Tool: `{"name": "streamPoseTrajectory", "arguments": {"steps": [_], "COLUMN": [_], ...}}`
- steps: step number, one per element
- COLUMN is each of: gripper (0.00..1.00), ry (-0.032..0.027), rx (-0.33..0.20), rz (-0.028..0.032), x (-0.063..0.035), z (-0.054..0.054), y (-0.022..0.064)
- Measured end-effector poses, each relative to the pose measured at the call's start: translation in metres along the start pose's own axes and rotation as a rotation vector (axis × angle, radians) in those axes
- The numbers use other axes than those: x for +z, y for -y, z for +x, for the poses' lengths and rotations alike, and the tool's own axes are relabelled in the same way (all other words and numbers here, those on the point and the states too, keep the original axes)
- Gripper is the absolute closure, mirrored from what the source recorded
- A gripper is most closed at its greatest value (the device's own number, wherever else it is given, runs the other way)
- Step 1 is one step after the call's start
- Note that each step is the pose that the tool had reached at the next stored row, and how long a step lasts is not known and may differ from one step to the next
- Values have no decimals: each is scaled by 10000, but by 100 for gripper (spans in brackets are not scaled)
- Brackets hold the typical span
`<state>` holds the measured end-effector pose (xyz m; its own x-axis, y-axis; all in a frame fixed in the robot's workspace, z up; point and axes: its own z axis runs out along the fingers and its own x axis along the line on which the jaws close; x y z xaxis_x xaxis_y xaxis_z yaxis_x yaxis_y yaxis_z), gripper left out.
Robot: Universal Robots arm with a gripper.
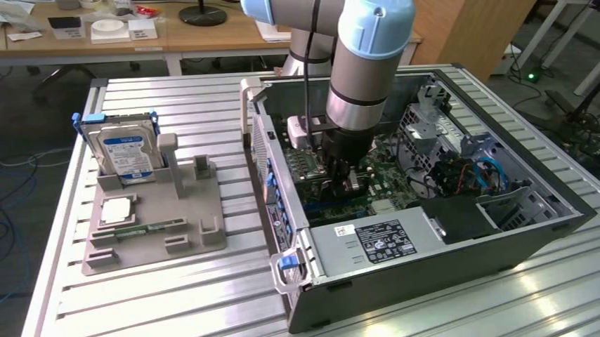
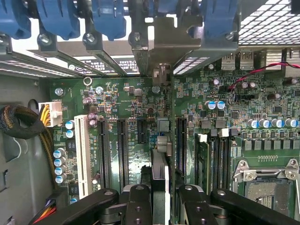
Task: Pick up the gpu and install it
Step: 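Insert the gpu into the slot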
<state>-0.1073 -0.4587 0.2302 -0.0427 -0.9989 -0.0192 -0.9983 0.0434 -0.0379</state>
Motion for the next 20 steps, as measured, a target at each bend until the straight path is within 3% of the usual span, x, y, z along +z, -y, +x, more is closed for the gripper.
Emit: {"name": "streamPoseTrajectory", "arguments": {"steps": [20], "gripper": [73], "ry": [-1], "rx": [1], "rz": [-10], "x": [34], "z": [1], "y": [-2]}}
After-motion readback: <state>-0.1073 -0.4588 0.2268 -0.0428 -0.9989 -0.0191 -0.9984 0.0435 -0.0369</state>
